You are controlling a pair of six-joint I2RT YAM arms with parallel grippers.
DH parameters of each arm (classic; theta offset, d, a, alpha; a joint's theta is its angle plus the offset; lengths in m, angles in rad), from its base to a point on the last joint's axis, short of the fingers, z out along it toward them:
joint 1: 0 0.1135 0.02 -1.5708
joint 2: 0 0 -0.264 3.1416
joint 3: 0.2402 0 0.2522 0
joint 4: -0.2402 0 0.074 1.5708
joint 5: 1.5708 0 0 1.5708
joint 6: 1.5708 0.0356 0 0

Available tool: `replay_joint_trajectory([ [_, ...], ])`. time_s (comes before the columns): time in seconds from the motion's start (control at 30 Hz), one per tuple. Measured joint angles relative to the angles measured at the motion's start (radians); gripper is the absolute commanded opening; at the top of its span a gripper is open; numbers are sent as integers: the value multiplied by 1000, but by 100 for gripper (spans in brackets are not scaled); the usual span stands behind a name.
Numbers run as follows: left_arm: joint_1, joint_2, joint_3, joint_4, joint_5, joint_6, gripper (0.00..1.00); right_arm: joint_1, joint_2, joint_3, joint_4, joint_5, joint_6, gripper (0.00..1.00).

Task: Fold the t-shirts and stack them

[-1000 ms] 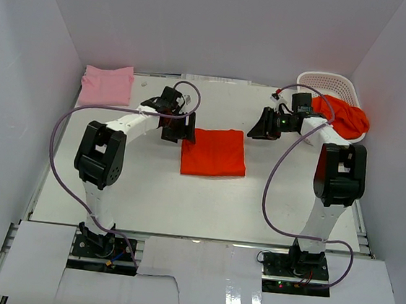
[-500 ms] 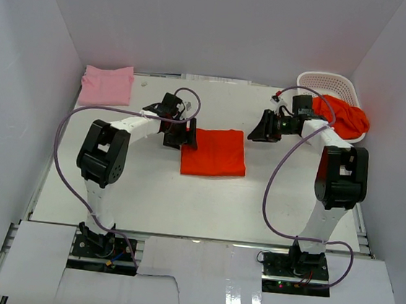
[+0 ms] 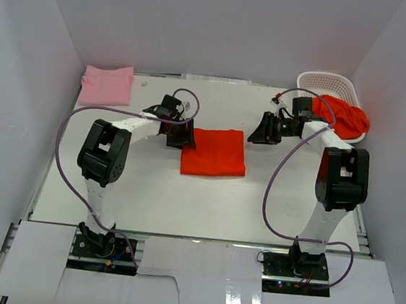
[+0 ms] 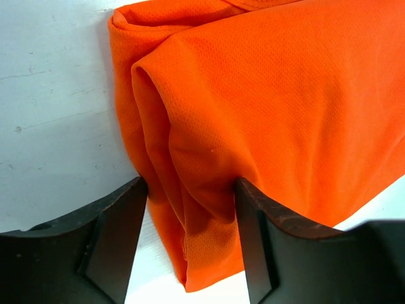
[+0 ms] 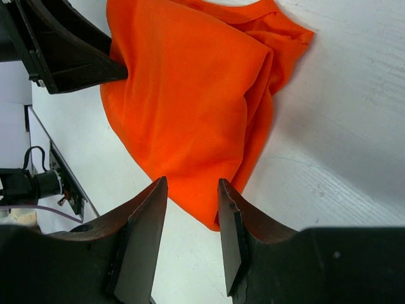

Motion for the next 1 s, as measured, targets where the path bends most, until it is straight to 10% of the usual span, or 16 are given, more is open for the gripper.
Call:
replay_joint_trajectory([
  [0.57,19,1,-71,79,85,-17,1,0,-13,-19,0,-1,-1,43],
  [1.0,47,62,142,-87,14,84,0,0,-57,-71,7,-2,0,42],
])
